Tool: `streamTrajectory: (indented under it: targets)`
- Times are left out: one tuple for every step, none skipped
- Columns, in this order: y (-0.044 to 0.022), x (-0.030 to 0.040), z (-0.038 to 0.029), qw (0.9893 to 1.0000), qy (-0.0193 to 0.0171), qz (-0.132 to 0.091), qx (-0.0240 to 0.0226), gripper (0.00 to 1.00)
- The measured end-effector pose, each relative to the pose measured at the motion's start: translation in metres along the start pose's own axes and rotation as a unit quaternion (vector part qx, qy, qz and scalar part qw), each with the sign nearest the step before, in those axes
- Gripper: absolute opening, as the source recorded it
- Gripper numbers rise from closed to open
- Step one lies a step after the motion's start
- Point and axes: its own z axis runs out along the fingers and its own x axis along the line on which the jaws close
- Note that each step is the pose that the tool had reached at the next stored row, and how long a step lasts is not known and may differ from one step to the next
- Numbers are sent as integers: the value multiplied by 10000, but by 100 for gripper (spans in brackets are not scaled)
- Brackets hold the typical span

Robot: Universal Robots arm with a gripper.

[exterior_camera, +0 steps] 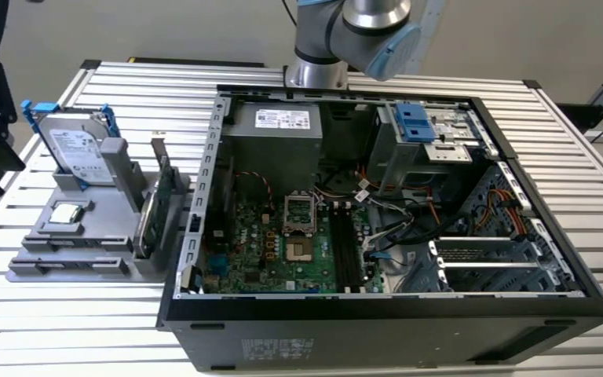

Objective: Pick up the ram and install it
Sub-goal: 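Pick up the ram and move it above insertion slot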

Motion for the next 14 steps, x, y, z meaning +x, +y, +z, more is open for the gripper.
streamTrajectory:
  targets:
    - [0,0,0,10000,-1,0,0,100]
    - [0,0,1,10000,-1,0,0,100]
    - [0,3,6,10000,-5,0,2,100]
    - [0,4,11,10000,-7,0,9,100]
    - [7,4,18,10000,-8,-2,24,100]
    - [10,5,23,10000,-9,-16,43,100]
    - [10,6,28,10000,-8,-51,56,100]
    - [10,6,34,9999,-6,-102,64,100]
    - [10,6,38,9998,-4,-166,70,100]
    - [10,5,43,9997,-1,-238,70,100]
    - [10,5,45,9994,4,-325,69,100]
    - [10,6,47,9991,8,-415,68,100]
    - [10,6,49,9987,13,-514,65,100]
    - [10,6,51,9982,18,-597,63,100]
